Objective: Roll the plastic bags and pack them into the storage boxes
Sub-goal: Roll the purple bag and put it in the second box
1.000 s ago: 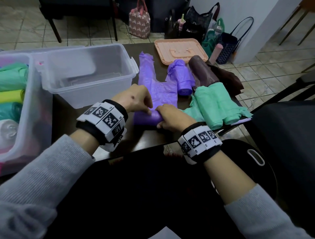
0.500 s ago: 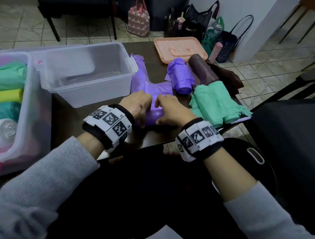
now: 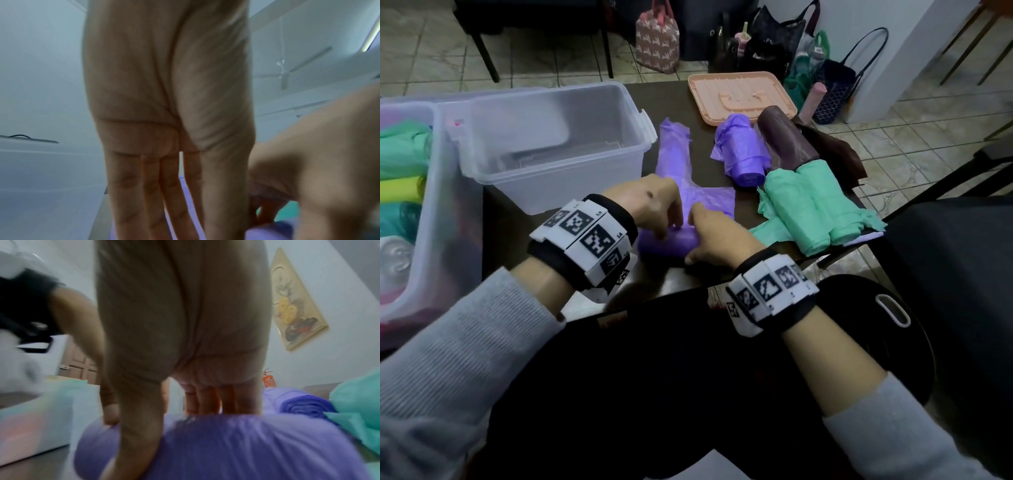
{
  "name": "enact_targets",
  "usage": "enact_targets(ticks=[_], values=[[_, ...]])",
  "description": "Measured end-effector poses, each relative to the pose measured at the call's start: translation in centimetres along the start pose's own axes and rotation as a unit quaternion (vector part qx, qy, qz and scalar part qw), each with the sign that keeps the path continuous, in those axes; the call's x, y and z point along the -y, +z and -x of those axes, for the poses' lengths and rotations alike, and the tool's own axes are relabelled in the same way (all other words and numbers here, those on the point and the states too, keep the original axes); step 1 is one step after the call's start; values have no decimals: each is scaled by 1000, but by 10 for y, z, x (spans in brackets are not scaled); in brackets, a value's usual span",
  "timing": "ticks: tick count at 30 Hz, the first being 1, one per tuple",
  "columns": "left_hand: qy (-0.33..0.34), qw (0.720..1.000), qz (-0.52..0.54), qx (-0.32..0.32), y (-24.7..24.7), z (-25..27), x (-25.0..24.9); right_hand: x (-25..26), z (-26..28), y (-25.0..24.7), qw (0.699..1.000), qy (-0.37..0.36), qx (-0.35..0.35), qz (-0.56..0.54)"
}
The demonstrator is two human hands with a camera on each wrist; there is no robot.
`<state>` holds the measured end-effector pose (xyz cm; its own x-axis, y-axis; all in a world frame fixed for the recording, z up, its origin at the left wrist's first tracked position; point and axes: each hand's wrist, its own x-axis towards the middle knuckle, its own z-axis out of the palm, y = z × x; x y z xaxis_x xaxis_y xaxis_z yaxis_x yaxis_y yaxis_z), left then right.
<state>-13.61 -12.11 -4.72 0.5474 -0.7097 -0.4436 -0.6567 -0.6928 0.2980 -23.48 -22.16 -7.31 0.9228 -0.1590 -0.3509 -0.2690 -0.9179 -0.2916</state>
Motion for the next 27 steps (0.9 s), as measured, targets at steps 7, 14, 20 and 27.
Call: enact_targets(ticks=[7, 14, 20, 27], values=[[3, 998, -17, -55, 18, -3, -2, -23, -21, -27, 995, -23, 87, -50], [-1, 1000, -1, -21, 7, -13, 3, -25, -24, -7, 990, -67, -84, -96], [21, 997, 0, -73, 12, -11, -1, -37, -26, -9, 968, -47, -146, -200], [11, 998, 10, -63, 17, -12, -2, -84, -14, -14, 964, 59, -180, -184]])
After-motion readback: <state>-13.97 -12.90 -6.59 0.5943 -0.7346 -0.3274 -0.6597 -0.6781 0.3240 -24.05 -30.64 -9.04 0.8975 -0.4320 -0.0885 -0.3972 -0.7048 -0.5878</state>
